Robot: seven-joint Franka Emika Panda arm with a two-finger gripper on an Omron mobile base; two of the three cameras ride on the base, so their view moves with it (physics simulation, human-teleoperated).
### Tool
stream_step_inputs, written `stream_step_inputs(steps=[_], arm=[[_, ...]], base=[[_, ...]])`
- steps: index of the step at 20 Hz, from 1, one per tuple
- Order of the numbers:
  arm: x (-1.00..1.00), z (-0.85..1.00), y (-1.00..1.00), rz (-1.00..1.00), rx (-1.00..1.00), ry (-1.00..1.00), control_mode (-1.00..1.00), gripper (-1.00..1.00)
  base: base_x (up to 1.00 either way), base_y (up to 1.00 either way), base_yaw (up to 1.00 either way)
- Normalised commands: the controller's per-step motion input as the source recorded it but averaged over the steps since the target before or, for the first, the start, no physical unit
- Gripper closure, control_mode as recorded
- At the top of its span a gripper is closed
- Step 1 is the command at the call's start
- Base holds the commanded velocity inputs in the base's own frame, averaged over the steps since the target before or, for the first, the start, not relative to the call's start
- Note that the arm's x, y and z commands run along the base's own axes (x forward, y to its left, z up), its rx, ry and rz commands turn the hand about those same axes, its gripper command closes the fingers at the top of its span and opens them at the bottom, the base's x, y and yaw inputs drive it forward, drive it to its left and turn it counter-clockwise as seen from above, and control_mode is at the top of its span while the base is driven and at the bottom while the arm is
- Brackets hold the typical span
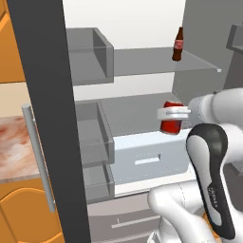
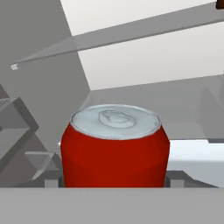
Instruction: Open the fridge, grab two sodas, and place both sodas inside the bowl with ice on the dining counter.
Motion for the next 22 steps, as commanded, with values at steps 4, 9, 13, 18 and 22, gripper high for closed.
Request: stream_step_inputs(steps=[4, 9, 13, 18, 22], arm=[[-1.00, 0.27, -0.21, 0.00, 0.00, 0.00, -1.00, 1.00], [-0.54, 0.07, 0.02, -0.02, -0.01, 0.00, -1.00, 1.00], [0.00, 0.00, 0.01, 0.00, 0.00, 0.00, 1.00, 1.00], [0.00, 0.00, 0.00, 0.00, 0.00, 0.00, 1.00, 1.00], [0.00, 0.00, 0.00, 0.00, 0.00, 0.00, 1.00, 1.00]], base=[[0.00, 0.00, 0.00], [0.00, 0.00, 0.00], [-0.22, 0.05, -0.04], [-0.86, 0.13, -0.41], [-0.74, 0.12, -0.54]])
